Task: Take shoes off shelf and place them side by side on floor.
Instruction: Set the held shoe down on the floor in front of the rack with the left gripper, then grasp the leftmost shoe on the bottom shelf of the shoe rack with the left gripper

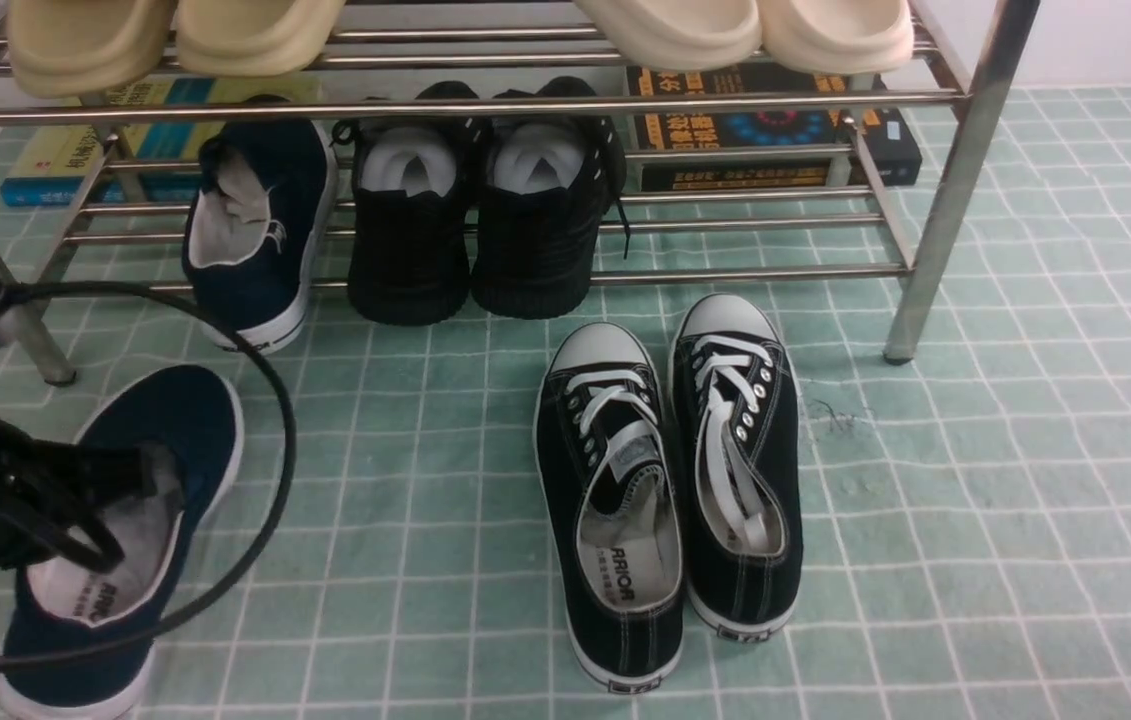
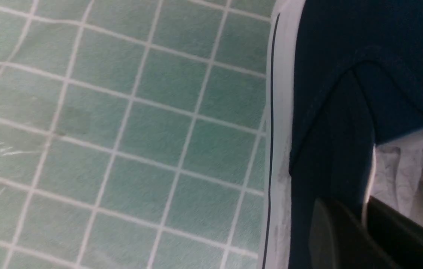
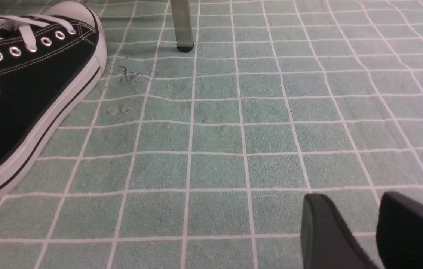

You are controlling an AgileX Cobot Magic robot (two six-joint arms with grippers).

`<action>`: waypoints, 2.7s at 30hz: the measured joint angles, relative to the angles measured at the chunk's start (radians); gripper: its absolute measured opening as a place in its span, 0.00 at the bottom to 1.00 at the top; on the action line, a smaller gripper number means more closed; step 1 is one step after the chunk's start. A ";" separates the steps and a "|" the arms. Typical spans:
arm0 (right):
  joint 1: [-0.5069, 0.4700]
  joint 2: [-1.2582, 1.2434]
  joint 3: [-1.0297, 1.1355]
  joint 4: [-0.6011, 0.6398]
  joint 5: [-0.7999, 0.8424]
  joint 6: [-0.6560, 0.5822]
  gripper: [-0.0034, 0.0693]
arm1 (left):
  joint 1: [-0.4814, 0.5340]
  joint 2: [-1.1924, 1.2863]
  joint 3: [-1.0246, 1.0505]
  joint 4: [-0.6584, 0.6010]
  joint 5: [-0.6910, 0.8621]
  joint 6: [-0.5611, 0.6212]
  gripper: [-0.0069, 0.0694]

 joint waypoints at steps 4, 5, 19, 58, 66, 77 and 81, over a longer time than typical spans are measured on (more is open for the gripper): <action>0.000 0.000 0.000 0.000 0.000 0.000 0.37 | 0.000 0.041 0.021 0.008 -0.077 -0.047 0.16; 0.000 0.000 0.000 0.000 0.000 0.000 0.37 | 0.000 0.044 0.021 0.009 -0.080 -0.049 0.16; 0.000 0.000 0.000 0.000 0.000 0.000 0.37 | 0.000 0.142 0.021 0.072 -0.170 -0.233 0.17; 0.000 0.000 0.000 0.000 0.000 0.000 0.37 | 0.000 0.316 -0.498 0.019 -0.067 -0.217 0.62; 0.000 0.000 0.000 0.000 0.000 0.000 0.37 | 0.000 0.465 -0.525 0.044 -0.174 -0.217 0.63; 0.000 0.000 0.000 0.000 0.000 0.000 0.37 | 0.000 0.591 -0.533 0.098 -0.282 -0.218 0.53; 0.000 0.000 0.000 0.000 0.000 0.000 0.37 | 0.000 0.597 -0.533 0.101 -0.270 -0.218 0.36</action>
